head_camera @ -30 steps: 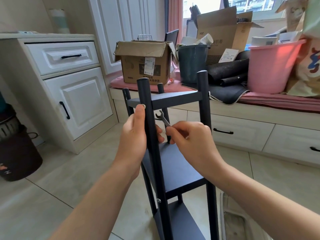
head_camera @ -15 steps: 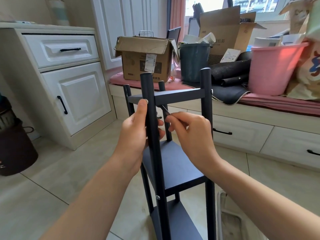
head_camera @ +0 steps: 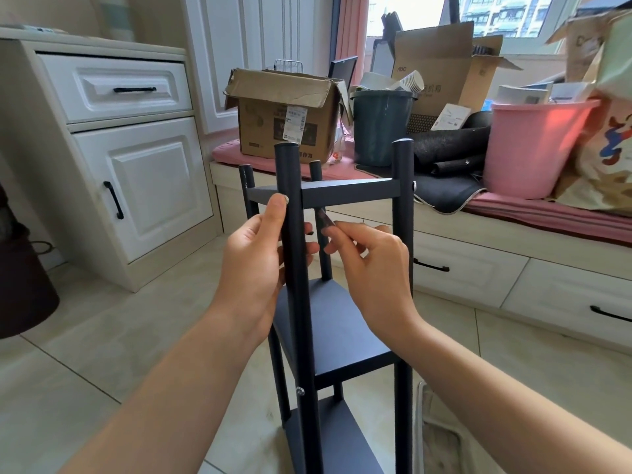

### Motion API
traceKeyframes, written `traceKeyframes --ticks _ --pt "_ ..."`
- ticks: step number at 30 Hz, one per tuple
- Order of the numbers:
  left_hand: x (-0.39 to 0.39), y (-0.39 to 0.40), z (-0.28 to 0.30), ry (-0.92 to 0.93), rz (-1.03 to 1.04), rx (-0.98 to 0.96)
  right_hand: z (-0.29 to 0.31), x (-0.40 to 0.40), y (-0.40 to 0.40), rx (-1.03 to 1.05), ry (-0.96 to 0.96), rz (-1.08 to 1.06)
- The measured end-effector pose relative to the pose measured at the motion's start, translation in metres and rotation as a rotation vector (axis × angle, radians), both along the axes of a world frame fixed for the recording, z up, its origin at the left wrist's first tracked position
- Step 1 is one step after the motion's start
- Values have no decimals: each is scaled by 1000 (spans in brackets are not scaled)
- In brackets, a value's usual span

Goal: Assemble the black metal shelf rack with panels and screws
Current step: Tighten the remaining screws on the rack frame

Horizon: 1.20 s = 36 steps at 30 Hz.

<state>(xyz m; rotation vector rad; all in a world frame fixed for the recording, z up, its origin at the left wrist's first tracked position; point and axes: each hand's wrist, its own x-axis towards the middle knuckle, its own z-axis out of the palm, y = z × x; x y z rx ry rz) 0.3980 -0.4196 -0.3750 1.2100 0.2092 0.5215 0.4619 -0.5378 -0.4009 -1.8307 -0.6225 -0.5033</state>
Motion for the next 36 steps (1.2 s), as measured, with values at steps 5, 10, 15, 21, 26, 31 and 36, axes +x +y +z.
traceKeyframes --ticks 5,10,15,21,26,31,36 --pt "-2 0 -1 -10 -32 23 2 -3 5 -26 19 42" --pt "-5 1 0 -11 -50 33 3 -5 10 -5 57 56" --pt "-6 0 -1 -6 -46 36 0 -4 16 21 44 52" --pt "-6 0 -1 -4 -50 31 -7 4 25 40 -5 30" --pt "-7 2 -2 -17 -70 45 -12 8 32 48 -7 48" --pt "-7 5 -5 -35 -101 75 -10 10 39 114 22 76" --pt "-5 10 -6 -40 -102 109 -12 12 31 24 -83 56"
